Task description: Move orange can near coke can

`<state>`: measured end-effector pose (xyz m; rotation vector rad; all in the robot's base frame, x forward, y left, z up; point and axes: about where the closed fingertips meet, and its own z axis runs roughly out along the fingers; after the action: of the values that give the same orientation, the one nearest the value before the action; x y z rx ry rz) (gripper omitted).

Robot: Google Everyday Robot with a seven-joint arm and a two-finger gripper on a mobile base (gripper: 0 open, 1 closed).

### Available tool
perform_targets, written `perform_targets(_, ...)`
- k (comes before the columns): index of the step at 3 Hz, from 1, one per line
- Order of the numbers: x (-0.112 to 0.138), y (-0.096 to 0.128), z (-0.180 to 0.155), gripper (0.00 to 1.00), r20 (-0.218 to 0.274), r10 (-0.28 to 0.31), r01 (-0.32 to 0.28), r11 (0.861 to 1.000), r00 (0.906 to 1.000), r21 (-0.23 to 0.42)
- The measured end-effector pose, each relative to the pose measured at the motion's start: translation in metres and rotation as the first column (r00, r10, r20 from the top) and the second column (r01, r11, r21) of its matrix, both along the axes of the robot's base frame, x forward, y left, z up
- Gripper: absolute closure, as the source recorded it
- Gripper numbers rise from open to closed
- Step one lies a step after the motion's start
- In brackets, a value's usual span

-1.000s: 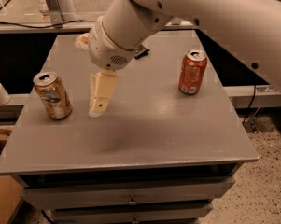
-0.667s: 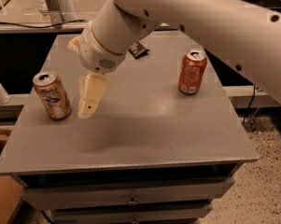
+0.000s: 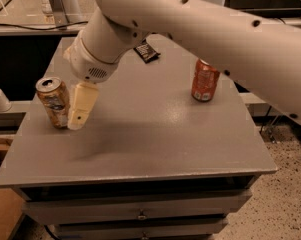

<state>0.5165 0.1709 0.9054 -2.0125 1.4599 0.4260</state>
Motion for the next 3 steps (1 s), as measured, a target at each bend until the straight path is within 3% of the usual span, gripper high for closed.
perform_targets(2, 0.009, 0.033, -0.01, 0.0, -0.08, -0.032, 0.032, 0.999, 0.9963, -0.002)
perform_targets(3, 0.009, 0.043, -0.012, 0.16, -0.112, -0.042, 0.044, 0.999, 0.9929, 0.01)
